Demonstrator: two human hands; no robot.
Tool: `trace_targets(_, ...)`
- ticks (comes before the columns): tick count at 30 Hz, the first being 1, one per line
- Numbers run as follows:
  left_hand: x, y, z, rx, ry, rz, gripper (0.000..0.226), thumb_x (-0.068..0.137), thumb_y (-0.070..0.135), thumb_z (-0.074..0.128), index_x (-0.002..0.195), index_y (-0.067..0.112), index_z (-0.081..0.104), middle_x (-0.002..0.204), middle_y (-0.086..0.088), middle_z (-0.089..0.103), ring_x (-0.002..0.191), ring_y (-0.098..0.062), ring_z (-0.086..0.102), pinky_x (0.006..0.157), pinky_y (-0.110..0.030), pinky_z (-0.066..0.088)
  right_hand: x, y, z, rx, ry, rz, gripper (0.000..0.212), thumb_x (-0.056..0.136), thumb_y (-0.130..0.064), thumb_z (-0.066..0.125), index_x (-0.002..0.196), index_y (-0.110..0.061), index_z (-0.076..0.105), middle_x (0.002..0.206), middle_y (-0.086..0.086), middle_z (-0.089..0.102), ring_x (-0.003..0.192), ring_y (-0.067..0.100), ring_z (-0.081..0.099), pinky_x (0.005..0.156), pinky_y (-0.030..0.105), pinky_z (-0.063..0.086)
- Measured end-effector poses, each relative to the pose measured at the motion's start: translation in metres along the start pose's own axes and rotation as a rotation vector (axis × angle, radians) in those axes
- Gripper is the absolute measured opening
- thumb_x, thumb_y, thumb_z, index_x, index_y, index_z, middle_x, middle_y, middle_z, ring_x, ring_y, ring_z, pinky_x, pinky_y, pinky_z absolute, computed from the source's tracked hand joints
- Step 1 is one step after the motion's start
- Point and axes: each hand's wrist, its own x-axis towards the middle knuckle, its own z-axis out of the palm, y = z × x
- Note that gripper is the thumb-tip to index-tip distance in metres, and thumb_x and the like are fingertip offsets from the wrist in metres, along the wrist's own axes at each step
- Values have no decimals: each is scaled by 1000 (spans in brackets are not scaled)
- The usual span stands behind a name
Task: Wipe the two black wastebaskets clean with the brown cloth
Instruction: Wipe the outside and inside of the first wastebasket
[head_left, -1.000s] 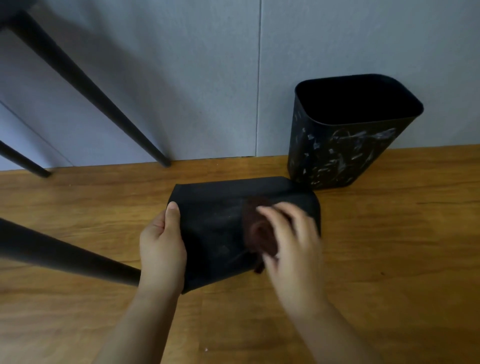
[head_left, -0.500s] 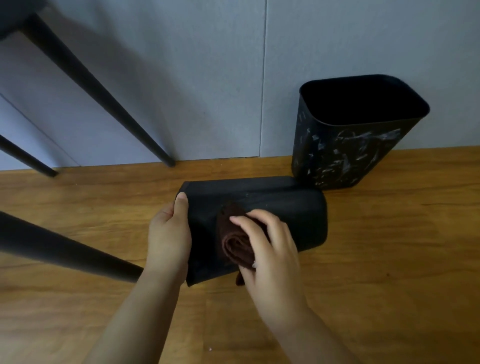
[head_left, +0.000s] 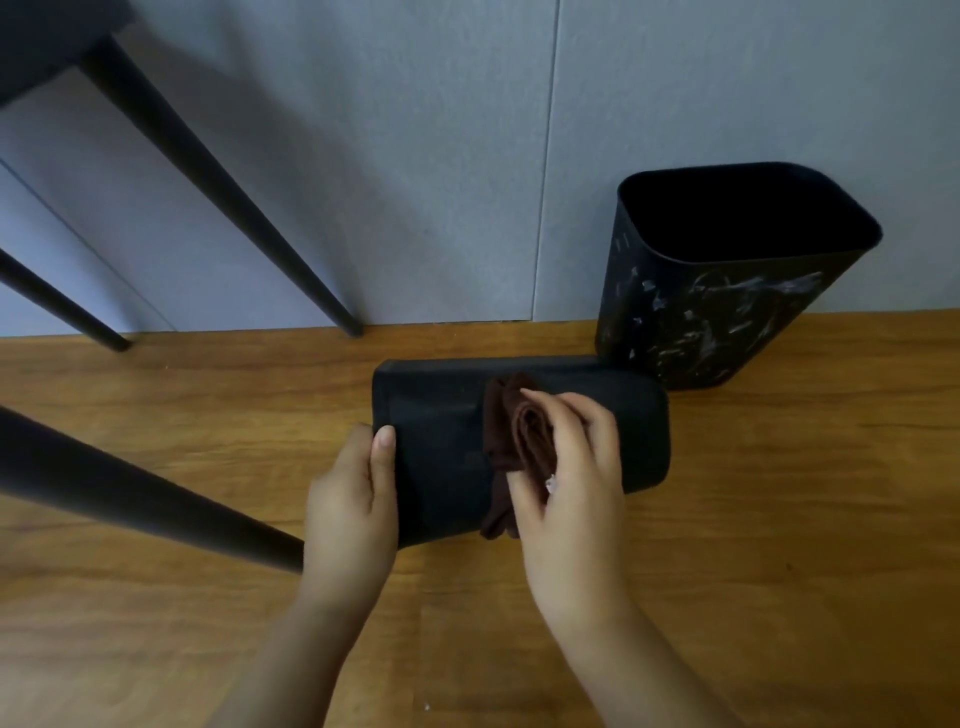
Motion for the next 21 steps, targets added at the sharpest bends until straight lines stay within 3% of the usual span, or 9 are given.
trace_targets(3, -2, 9, 10, -99, 45, 41, 34, 100, 36, 29, 79, 21, 51, 63, 0, 52, 63, -14, 54, 51, -16, 42, 4, -9, -3, -53, 55, -11, 55, 75, -25, 61, 130, -21, 55, 135, -1, 46, 127, 16, 46, 100, 37, 49)
trace_targets(6, 0, 17, 13, -212, 59, 65, 37, 103, 32, 31, 76, 19, 53, 62, -3, 55, 60, -12, 56, 51, -14, 43, 3, -27, -2, -102, -100, -159, 60, 73, -27, 64, 132, -26, 53, 135, -4, 46, 125, 16, 44, 100, 35, 46)
trace_targets(10, 2, 14, 7, -305, 52, 23, 43, 104, 35, 31, 77, 14, 57, 67, -10, 60, 61, -16, 60, 54, -25, 49, -6, -22, -4, -200, -267, -383, 69, 69, -22, 77, 132, -31, 51, 135, -8, 45, 123, 15, 46, 99, 36, 47)
trace_targets(12, 3, 13, 5, -279, 80, -14, 43, 103, 39, 30, 75, 17, 56, 66, -6, 57, 60, -13, 57, 53, -19, 45, -3, -6, -12, -257, -225, -330, 71, 65, -19, 77, 130, -31, 53, 134, -7, 47, 123, 17, 47, 99, 38, 48)
trace_targets(16, 3, 15, 8, -308, 105, -108, 39, 101, 36, 31, 74, 20, 54, 66, 5, 53, 58, 1, 53, 53, -9, 42, 13, 18, -23, -160, -16, 27, 61, 75, -19, 62, 134, -27, 50, 138, -7, 42, 128, 16, 44, 100, 42, 49)
trace_targets(18, 5, 18, 8, -307, 116, -111, 40, 101, 37, 31, 72, 20, 52, 63, 6, 50, 56, -1, 50, 53, -11, 41, 15, 11, -20, -143, -6, 16, 61, 76, -20, 61, 135, -27, 50, 140, -7, 42, 129, 16, 42, 102, 42, 47)
trace_targets(21, 10, 19, 8, -310, 102, -129, 44, 101, 40, 31, 76, 13, 55, 67, -6, 55, 60, -14, 53, 58, -24, 45, 7, -17, -10, -142, -175, -97, 71, 72, -18, 66, 138, -36, 46, 144, -11, 38, 133, 14, 37, 107, 39, 42)
